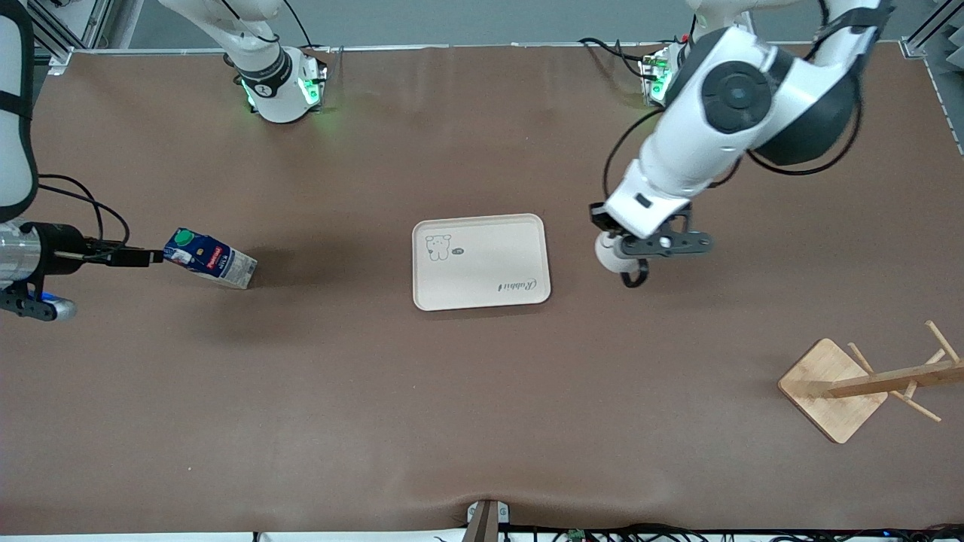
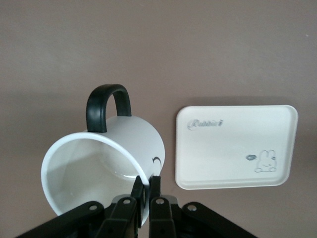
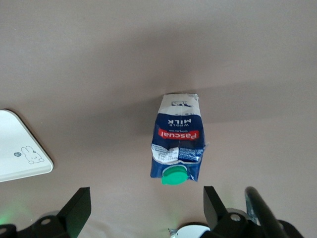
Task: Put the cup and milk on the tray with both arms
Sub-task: 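Lift the mug off the tree while the right gripper reaches the milk, then lower the mug onto the tray while the right gripper grasps the milk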
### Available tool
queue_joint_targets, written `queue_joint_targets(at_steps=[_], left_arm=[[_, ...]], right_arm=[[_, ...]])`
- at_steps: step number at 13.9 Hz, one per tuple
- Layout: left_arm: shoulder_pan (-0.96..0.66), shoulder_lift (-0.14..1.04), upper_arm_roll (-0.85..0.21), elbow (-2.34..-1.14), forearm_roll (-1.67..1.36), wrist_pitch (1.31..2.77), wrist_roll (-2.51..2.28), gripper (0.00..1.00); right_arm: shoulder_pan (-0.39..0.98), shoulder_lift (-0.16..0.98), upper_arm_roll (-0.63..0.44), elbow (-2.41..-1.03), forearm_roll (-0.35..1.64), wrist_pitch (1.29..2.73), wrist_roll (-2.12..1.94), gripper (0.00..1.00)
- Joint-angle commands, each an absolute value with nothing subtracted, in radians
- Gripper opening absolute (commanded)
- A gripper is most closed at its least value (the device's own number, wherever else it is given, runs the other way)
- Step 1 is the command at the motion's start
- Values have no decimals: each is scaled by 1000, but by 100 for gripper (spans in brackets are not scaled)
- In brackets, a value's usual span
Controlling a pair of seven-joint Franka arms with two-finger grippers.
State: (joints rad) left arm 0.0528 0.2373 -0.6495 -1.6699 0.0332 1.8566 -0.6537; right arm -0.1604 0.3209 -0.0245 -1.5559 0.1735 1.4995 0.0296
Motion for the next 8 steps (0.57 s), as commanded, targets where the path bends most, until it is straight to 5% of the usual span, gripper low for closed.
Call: queue_joint_targets(at_steps=[1,5,8], left_arm=[[-1,302,-650,-1609,77,1822,-721,0],[-40,340,-647,-1589,103,1822,-768,0],[-54,377,-647,-1548,119,1825,-769,0]], right_arm=[[-156,247,-21,-1684,167,1586,26,100],[-141,179,-20,-1861,132,1738,2,100],[-156,160,-25,-1894,130,1723,11,100]])
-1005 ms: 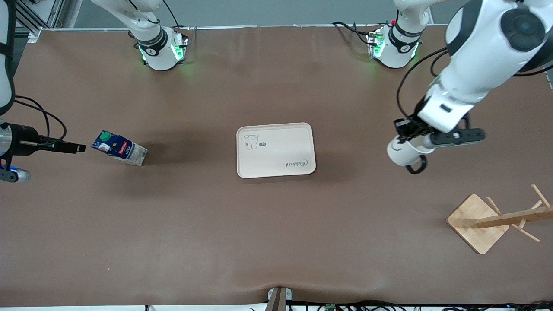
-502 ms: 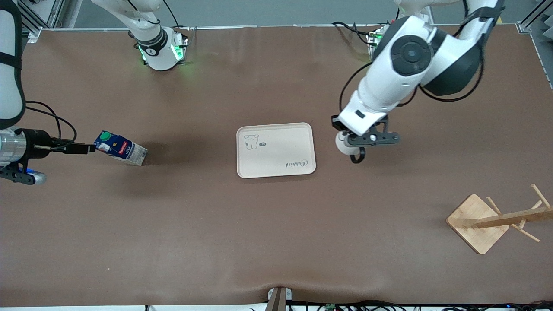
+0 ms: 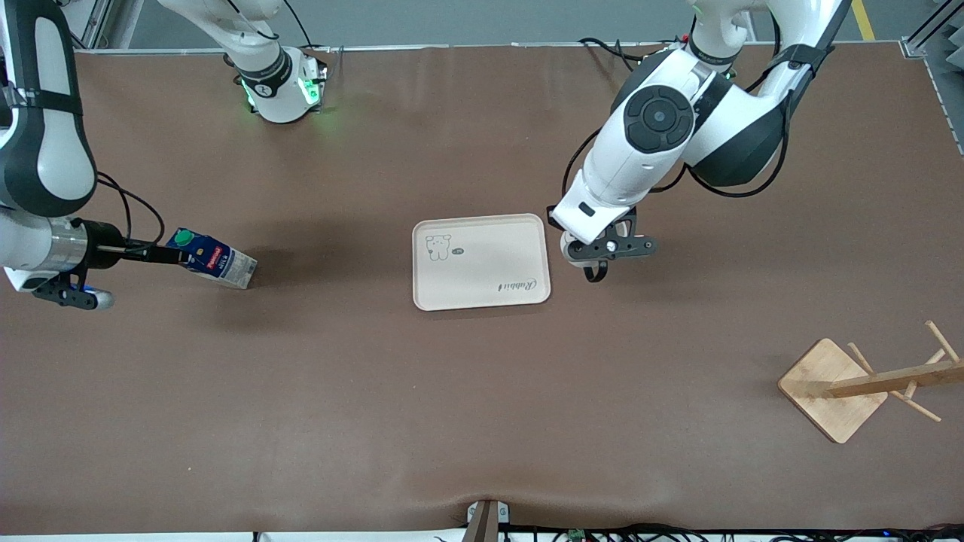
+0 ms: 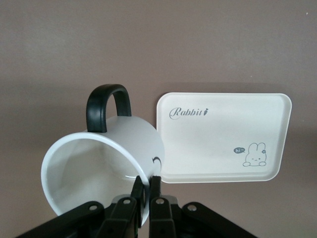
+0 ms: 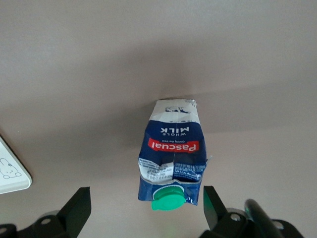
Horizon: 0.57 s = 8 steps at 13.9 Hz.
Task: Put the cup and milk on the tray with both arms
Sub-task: 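Lower the mug onto the tray while the right gripper grasps the milk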
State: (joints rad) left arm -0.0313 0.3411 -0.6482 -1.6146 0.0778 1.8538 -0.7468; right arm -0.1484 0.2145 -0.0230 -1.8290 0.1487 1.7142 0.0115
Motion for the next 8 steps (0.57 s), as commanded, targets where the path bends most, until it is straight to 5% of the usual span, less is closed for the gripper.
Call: queue_joint_targets(at_steps=[1,3,8], left_arm=[[-73,400,-646,-1530,145,1825,-772,0],[-113,435,-643,-1497,170,1825,-817,0],[-167,509,-643,-1493,235,1827,-853,0]], right_arm=[[-160,128,-23,-1952,130,1752,11,100],[-158,68,-23,-2070,132,1868,11,100],[-166,63,-25,-2085,130,1899,26,100]])
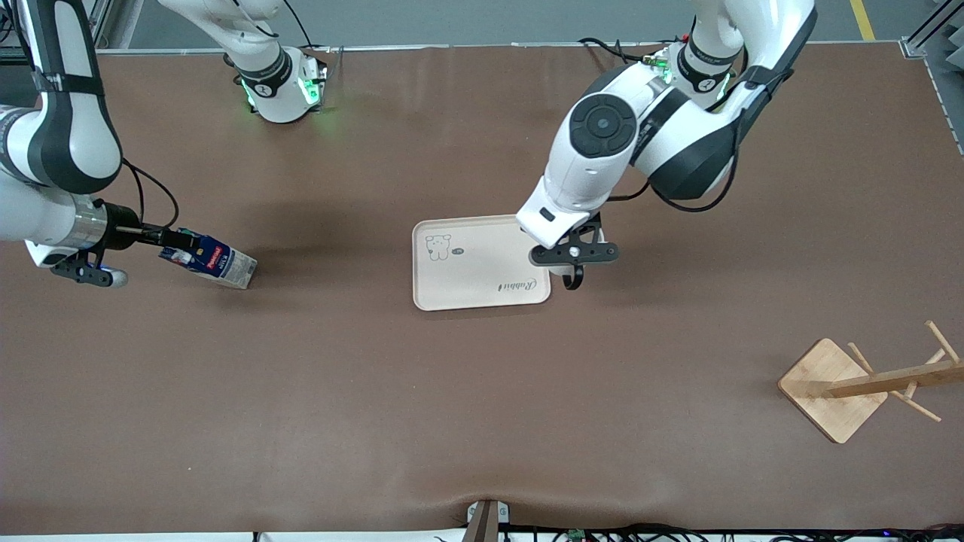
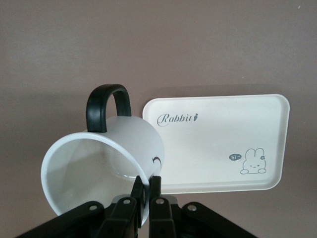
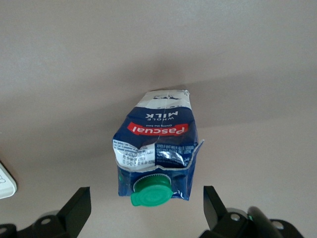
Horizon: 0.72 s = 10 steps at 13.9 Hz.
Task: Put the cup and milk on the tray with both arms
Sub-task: 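Lower the mug onto the tray while the right gripper grasps the milk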
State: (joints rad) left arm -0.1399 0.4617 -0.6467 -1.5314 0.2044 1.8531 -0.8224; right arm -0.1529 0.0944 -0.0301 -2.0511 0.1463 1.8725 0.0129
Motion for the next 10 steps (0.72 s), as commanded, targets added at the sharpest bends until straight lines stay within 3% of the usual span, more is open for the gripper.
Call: queue_joint_targets(at_steps=[1,7,10], left_arm=[[-178,543,-643,-1491,236,1830,-874,0],[-305,664,-623,-1477,259,1878,-1049,0],[-397,698,-539,-1477,264,1881,-1072,0]], right_arm=[[-163,64,-25,-2098,130,1934,40,100],[-152,74,-21,-2151,132,2011,94,100],[-135,90,-21,-2154,132,2025,110,100]])
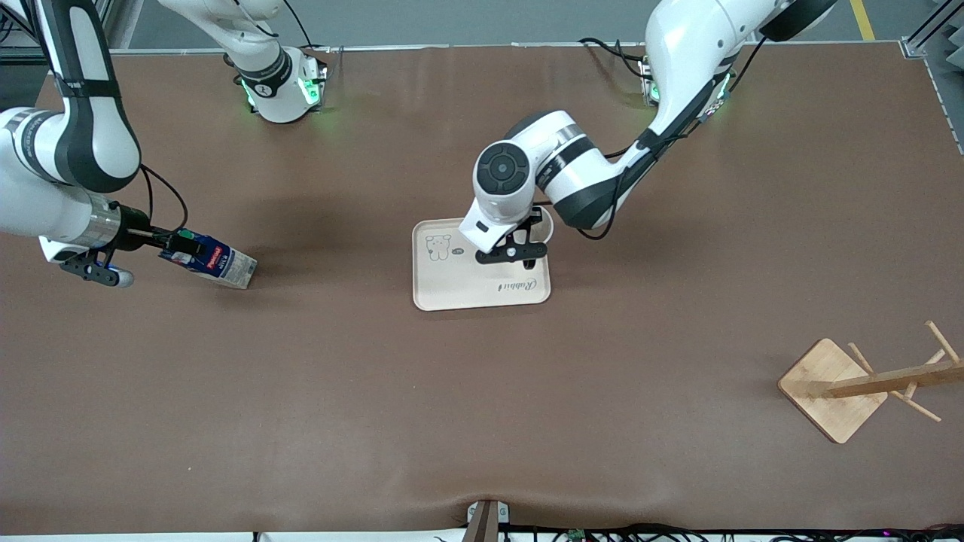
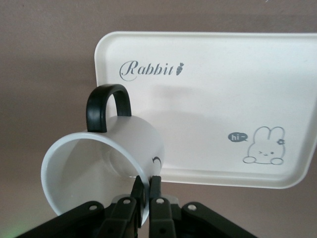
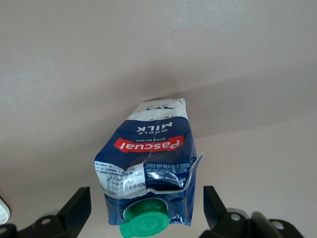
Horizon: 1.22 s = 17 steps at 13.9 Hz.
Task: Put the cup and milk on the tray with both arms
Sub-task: 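Lower the mug onto the tray while the right gripper grasps the milk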
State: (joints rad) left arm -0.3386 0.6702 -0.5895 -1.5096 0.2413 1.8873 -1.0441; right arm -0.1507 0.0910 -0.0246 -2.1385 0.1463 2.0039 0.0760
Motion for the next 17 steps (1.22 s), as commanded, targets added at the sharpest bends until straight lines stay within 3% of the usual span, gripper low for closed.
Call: queue_joint_targets(at_steps=[1,3,6,8,9,10,11,14,17], left_arm=[[-435,706,-500,-1476,264,1887,-1083,0],[-478,725,-447,-1476,258,1911,-1086,0],[-485,742,-443,-1477,261,1944,-1089,0],[-485,742,-443,-1476,259,1951,-1103,0],[-485,742,-443,-1476,259,1954,-1103,1],[-485,739,-442,-1476,262,1954,-1111,46],[-479,730,-442,-1474,262,1954,-1123,99],[-469,692,-442,-1419,265,1938,-1117,100],[-378,553,-443,-1419,265,1922,-1042,100]], right_arm=[[-127,95,-21,-2152,132,2031,110,100],[-127,95,-21,-2154,132,2029,112,94],[-130,95,-21,-2152,132,2023,118,39],[-133,95,-21,-2145,132,2017,114,18],[-133,100,-21,-2137,132,2000,109,17],[-140,109,-21,-2111,132,1968,107,19],[-141,121,-21,-2071,132,1920,109,21],[-156,162,-23,-1935,140,1829,121,24],[-131,192,-21,-1890,143,1778,149,26]])
